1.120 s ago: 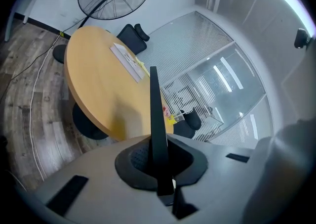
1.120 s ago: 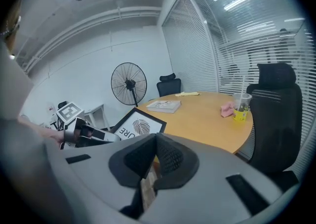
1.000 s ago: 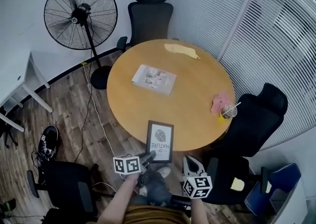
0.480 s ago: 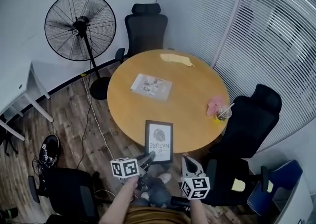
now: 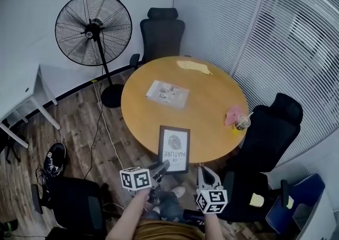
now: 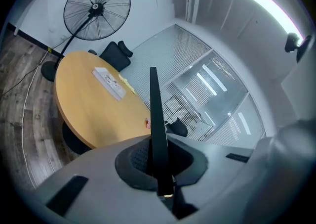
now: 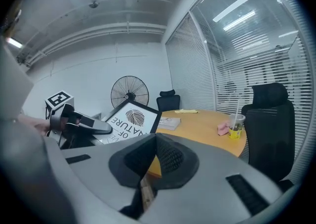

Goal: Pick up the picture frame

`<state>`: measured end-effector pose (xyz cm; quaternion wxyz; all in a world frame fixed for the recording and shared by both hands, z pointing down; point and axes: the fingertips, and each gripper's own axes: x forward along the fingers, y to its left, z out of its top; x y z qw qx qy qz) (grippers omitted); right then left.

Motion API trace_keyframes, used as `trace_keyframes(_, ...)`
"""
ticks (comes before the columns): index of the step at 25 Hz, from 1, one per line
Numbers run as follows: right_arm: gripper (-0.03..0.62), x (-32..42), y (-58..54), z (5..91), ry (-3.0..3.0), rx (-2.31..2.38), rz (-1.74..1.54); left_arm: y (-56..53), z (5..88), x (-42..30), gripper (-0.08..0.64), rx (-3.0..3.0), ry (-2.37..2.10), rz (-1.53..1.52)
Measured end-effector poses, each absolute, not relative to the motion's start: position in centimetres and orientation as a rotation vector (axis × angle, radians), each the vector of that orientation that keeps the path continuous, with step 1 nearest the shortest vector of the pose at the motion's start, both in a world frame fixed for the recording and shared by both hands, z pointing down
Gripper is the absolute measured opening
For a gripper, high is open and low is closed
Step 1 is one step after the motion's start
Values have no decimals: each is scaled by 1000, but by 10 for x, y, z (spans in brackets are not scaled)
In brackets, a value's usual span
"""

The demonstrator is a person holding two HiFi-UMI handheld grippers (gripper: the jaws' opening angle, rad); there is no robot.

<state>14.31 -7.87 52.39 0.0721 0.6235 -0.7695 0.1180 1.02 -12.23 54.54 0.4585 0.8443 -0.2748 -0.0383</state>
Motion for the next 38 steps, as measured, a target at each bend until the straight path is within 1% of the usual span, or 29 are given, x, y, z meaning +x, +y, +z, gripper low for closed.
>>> trace_keyframes(23,12,124,-80,524,-2362,1814,357,-120,541,-7,41,2065,-687,-121)
trace_keyframes(38,12,121,-81,531,-2363,1769,364,-120,548,-2,41,2047,-681,-126)
